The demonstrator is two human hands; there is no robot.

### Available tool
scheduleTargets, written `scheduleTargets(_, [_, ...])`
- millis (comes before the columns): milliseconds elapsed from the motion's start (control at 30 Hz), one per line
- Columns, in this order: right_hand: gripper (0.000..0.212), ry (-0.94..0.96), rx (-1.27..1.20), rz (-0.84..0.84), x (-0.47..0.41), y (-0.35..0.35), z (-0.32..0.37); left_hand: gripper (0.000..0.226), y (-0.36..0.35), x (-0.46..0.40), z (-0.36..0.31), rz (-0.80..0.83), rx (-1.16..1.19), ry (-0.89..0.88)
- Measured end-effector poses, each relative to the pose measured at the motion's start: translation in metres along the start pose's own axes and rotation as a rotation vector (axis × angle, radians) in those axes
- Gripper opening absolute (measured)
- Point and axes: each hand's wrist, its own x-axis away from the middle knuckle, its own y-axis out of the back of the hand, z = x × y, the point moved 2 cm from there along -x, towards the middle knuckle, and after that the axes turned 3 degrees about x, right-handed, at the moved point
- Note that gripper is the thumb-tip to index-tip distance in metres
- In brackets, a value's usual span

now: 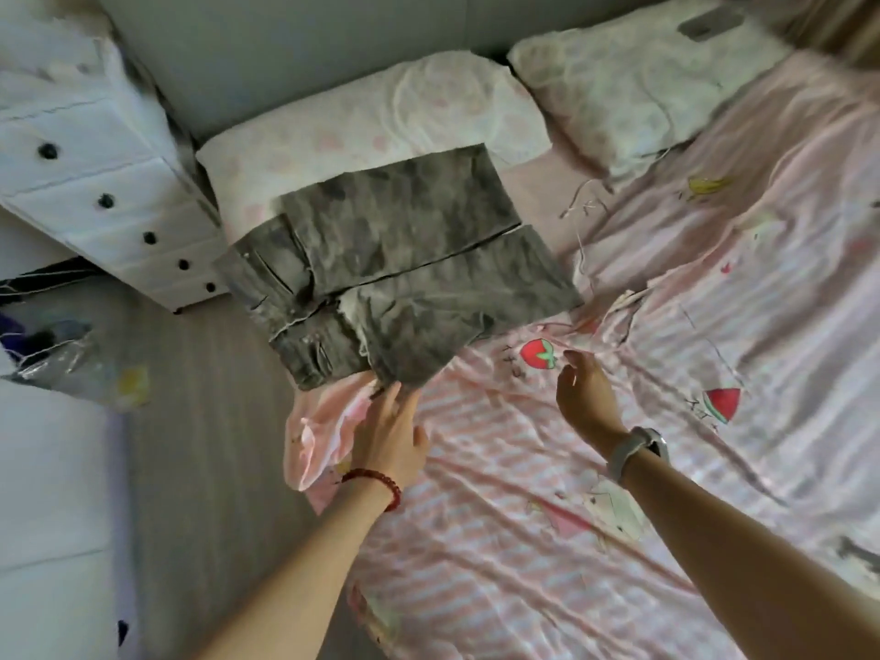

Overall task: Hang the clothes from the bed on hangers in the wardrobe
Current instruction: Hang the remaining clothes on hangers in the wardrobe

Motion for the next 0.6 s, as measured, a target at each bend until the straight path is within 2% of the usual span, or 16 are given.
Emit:
scheduleTargets(100, [0.039, -0.07, 0.025, -0.01, -0.073, -0.001, -0.027, 0.058, -0.032, -0.061, -0.003, 0.023, -0.144, -0.068])
scheduleTargets(200, [0.04, -0.03, 0.079, -0.026, -0.141, -0.006, -0.046, 0.062, -0.052, -0.114, -0.004, -0.038, -0.219, -0.218])
scheduleTargets(300, [0.041, -0.052, 0.097, -0.037, -0.192, -0.009, -0.054, 0.061, -0.06, -0.153, -0.007, -0.056, -0.278, -0.256])
scheduleTargets(467, [0.046, -0.279, 0.07, 0.048, -0.233, -0.023, -0.062, 0.05, -0.066, -0.186, -0.002, -0.005, -0.354, -0.232])
scheduleTargets(600, [0.039, -0.395, -0.151, 0.052, -0.243, -0.018, -0.056, 0.03, -0.061, -0.191, -0.004, -0.075, -0.305, -0.269])
